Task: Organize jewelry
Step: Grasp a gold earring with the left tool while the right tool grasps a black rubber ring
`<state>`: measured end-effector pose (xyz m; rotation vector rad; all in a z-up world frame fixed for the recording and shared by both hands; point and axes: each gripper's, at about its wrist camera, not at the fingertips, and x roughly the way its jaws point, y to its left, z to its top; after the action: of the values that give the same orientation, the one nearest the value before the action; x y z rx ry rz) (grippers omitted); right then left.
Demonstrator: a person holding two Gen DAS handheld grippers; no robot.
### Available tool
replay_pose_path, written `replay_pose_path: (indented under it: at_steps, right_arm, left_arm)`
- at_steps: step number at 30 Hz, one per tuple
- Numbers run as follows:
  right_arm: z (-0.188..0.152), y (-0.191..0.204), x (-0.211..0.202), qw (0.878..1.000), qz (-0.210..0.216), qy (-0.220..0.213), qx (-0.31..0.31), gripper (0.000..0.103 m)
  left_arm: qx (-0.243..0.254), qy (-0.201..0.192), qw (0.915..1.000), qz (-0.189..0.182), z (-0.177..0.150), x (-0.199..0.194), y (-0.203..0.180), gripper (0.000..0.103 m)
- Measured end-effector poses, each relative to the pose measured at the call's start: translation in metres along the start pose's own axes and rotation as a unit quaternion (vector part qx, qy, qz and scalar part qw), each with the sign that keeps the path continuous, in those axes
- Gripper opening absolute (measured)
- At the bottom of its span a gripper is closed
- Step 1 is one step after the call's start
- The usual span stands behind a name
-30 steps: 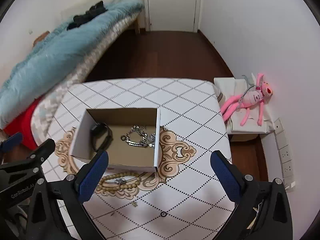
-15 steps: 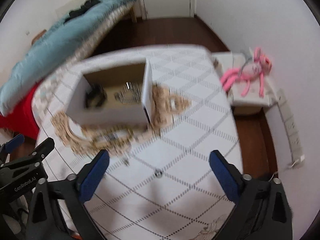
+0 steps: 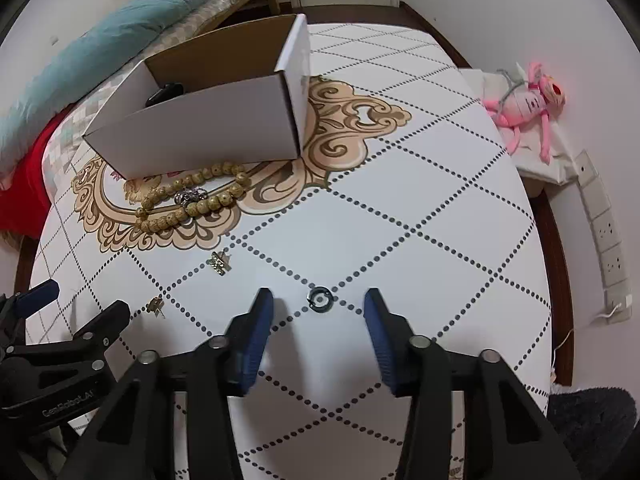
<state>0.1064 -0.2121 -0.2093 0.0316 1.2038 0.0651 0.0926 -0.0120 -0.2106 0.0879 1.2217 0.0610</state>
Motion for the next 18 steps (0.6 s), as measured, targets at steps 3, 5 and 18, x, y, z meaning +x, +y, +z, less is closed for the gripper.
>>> replay_pose_path:
  at_steps: [3,5,18]
  right_arm:
    - [0.000,0.000,0.001,1.000,-0.005,-0.010,-0.007,0.013]
    - [0.000,-0.001,-0.001,1.000,-0.002,-0.013,-0.008,0.013]
    - [0.001,-0.031,-0.013,0.999,0.001,-0.020,0.039,0.013]
  left_arm:
    - [-0.001,0.002,0.9999,-0.013,0.000,0.002,0.001,0.102]
    - [0.003,-0.001,0.9997,-0.025,-0.001,0.000,-0.003,0.100]
    - [0.048,-0.022,0.9958,-0.074,0.001,-0.008,-0.049,0.053]
